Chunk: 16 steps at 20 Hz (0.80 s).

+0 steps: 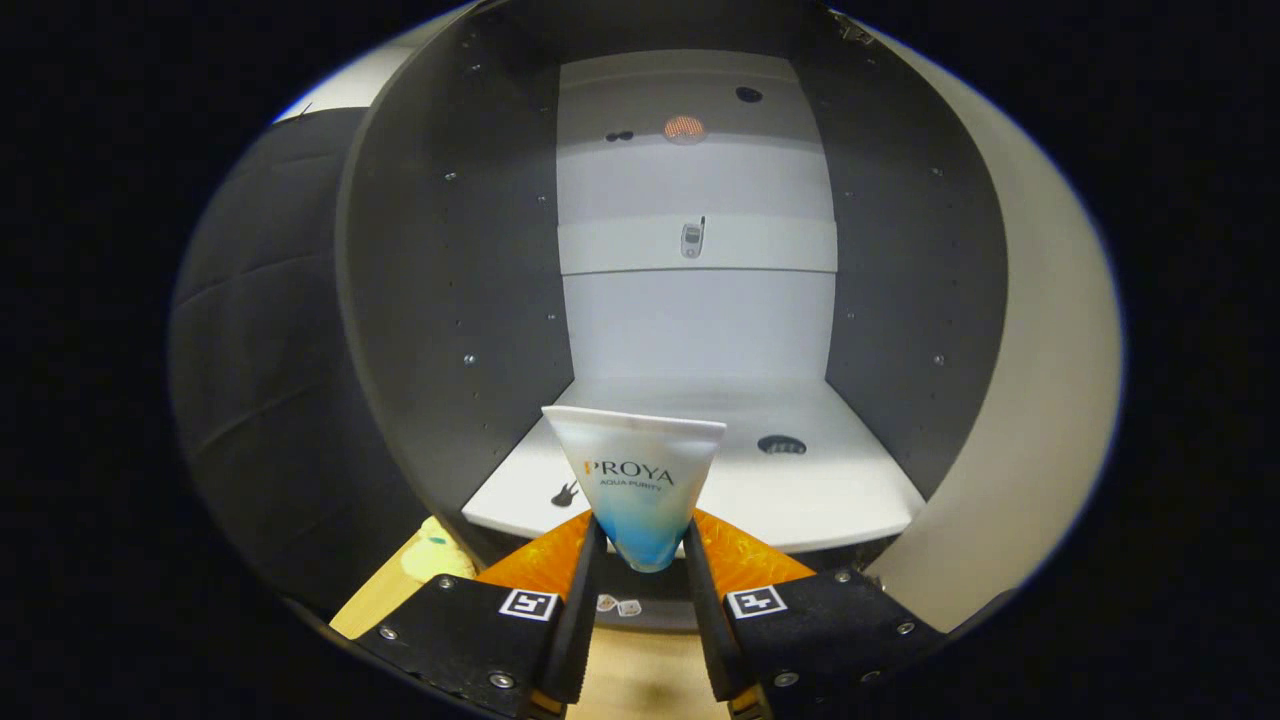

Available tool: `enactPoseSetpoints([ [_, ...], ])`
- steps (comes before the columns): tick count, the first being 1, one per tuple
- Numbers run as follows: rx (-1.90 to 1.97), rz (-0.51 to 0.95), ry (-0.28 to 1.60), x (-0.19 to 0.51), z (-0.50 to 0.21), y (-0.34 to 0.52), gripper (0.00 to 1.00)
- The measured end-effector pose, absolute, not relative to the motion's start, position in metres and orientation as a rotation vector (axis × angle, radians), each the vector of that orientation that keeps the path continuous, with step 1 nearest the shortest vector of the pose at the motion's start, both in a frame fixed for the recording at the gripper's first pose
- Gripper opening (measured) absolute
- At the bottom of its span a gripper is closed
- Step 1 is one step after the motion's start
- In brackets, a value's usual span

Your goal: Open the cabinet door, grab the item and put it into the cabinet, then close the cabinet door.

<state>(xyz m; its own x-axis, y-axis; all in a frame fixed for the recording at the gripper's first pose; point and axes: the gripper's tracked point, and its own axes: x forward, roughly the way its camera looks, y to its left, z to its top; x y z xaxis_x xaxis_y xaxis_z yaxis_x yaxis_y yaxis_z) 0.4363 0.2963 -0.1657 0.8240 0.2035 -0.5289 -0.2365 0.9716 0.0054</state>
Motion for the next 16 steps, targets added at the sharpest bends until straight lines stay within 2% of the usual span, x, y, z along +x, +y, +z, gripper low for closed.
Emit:
enactPoseSetpoints([
  [8,-0.036,0.170,0.645,0.506,-0.192,0.292,0.47],
  [16,-0.033,0.146,0.686,0.525,-0.199,0.294,0.49],
])
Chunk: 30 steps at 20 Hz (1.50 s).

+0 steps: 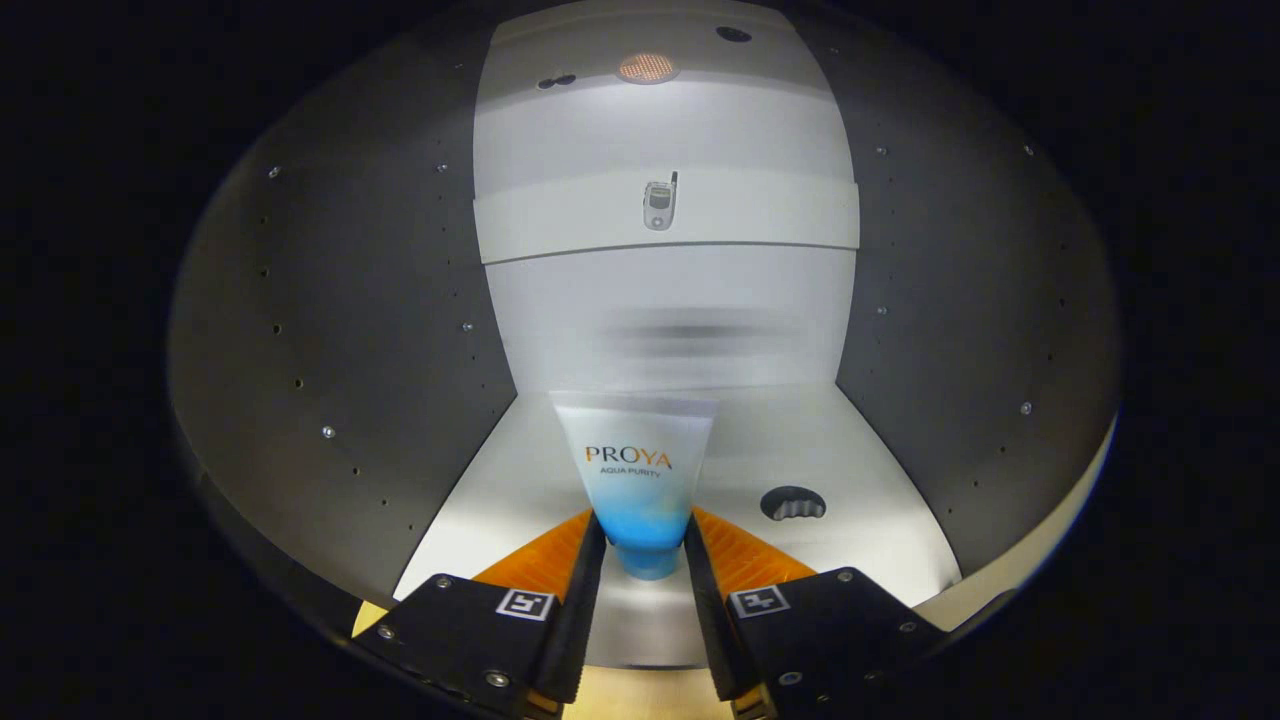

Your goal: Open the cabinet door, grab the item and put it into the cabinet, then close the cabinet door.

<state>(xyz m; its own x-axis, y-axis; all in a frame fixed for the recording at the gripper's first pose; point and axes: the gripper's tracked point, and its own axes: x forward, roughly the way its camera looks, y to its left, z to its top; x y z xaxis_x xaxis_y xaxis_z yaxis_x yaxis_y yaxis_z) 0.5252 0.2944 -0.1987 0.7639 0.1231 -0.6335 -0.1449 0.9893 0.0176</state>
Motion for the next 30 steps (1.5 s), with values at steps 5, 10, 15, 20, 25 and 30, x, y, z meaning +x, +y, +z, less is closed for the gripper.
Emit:
enactPoseSetpoints([
  [5,-0.048,0.141,0.704,0.519,-0.206,0.292,0.57],
  [10,-0.027,0.141,0.648,0.502,-0.187,0.287,0.94],
  [15,-0.034,0.156,0.520,0.465,-0.137,0.283,0.94],
  [20,-0.020,0.177,0.390,0.410,-0.083,0.281,0.94],
  [25,-0.015,0.204,0.305,0.345,-0.048,0.280,0.94],
  [30,0.001,0.212,0.275,0.286,-0.029,0.275,0.94],
])
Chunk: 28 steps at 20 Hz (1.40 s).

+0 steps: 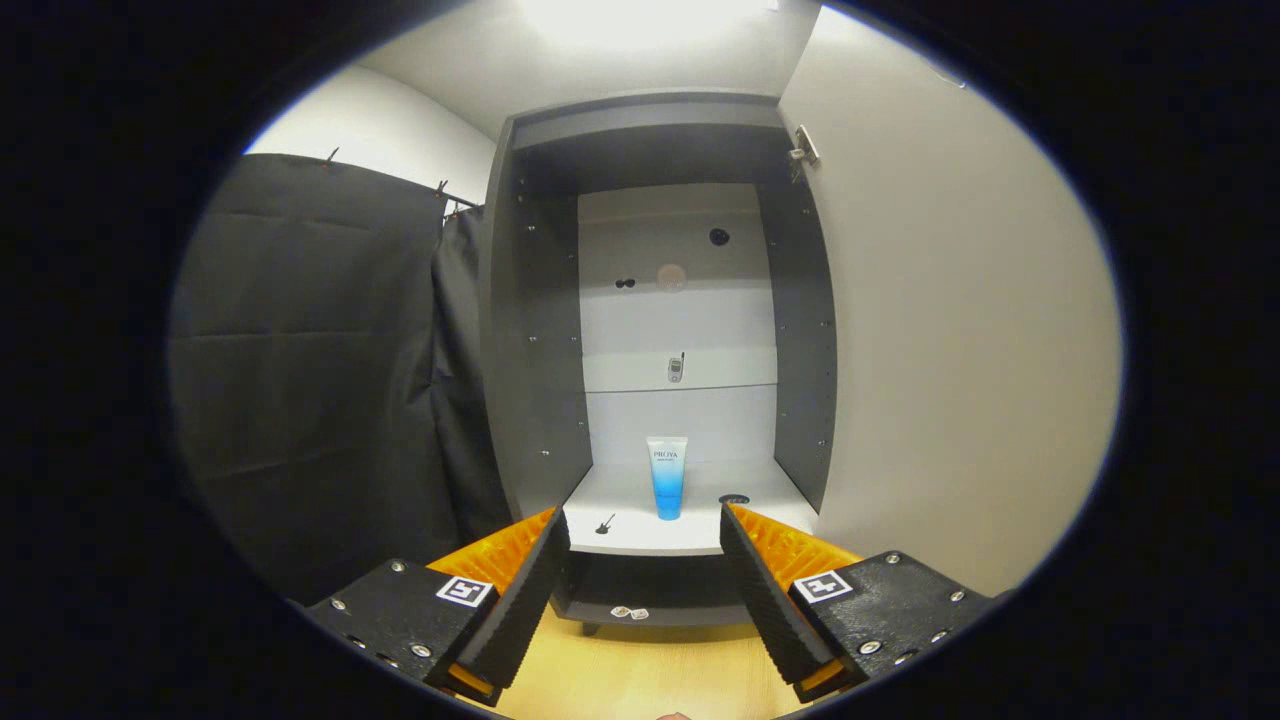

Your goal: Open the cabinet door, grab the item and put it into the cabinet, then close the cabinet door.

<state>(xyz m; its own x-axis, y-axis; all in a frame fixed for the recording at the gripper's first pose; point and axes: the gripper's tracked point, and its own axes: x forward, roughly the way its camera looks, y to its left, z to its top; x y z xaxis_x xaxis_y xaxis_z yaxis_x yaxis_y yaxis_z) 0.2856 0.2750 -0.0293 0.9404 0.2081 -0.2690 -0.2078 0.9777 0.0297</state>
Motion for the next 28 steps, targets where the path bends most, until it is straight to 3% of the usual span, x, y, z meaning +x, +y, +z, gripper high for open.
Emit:
enactPoseSetpoints([
  [13,0.058,0.255,0.286,0.187,-0.017,0.264,0.94],
  [28,-0.047,0.027,0.253,0.092,0.017,0.141,0.94],
])
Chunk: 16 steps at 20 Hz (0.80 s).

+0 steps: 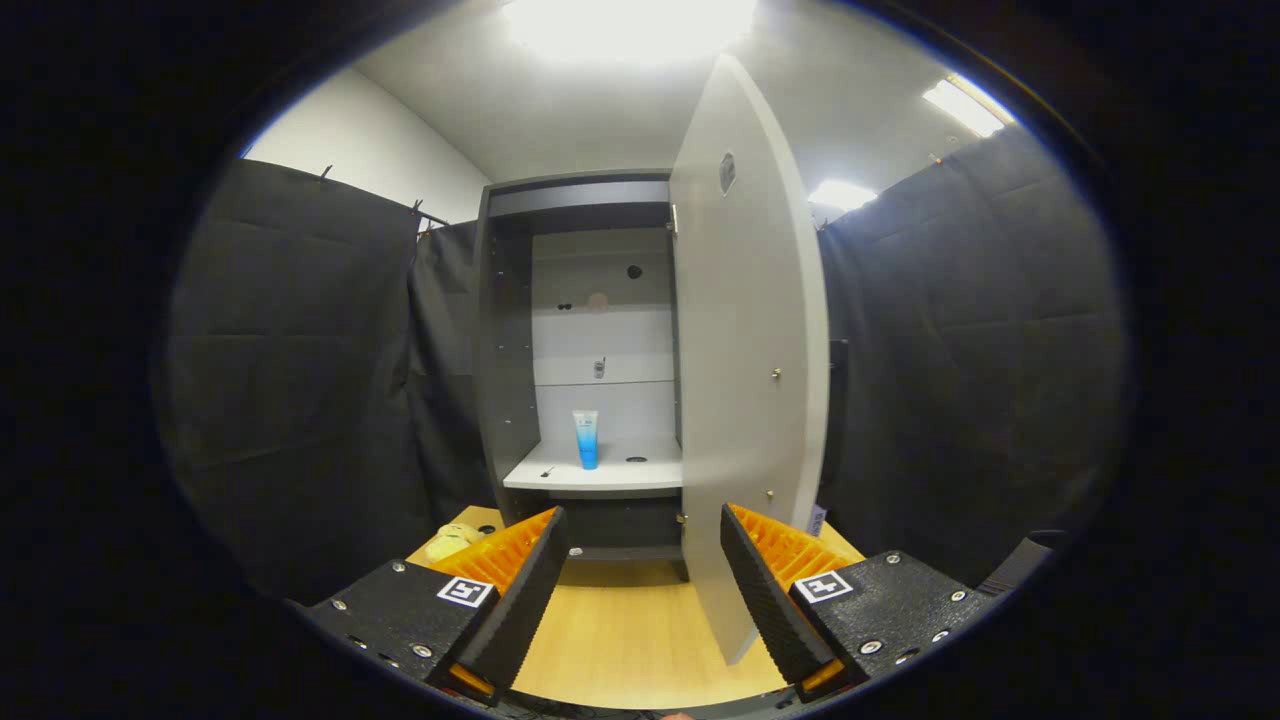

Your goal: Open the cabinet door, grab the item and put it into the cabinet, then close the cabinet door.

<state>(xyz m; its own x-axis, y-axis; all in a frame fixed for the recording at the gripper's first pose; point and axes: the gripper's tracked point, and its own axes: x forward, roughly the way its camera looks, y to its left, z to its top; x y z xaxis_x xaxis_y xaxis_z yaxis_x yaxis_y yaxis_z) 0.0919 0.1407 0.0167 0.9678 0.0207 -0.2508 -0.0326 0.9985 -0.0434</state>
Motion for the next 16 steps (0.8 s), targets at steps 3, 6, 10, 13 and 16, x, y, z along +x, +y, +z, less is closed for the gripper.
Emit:
enactPoseSetpoints([
  [3,-0.050,-0.033,0.262,0.080,0.021,0.112,0.94],
  [6,-0.034,-0.088,0.258,0.075,0.028,0.081,0.94],
  [10,0.014,-0.213,0.242,0.077,0.038,0.021,0.93],
  [13,0.072,-0.319,0.232,0.087,0.035,-0.026,0.94],
  [16,0.105,-0.397,0.232,0.105,0.022,-0.062,0.95],
])
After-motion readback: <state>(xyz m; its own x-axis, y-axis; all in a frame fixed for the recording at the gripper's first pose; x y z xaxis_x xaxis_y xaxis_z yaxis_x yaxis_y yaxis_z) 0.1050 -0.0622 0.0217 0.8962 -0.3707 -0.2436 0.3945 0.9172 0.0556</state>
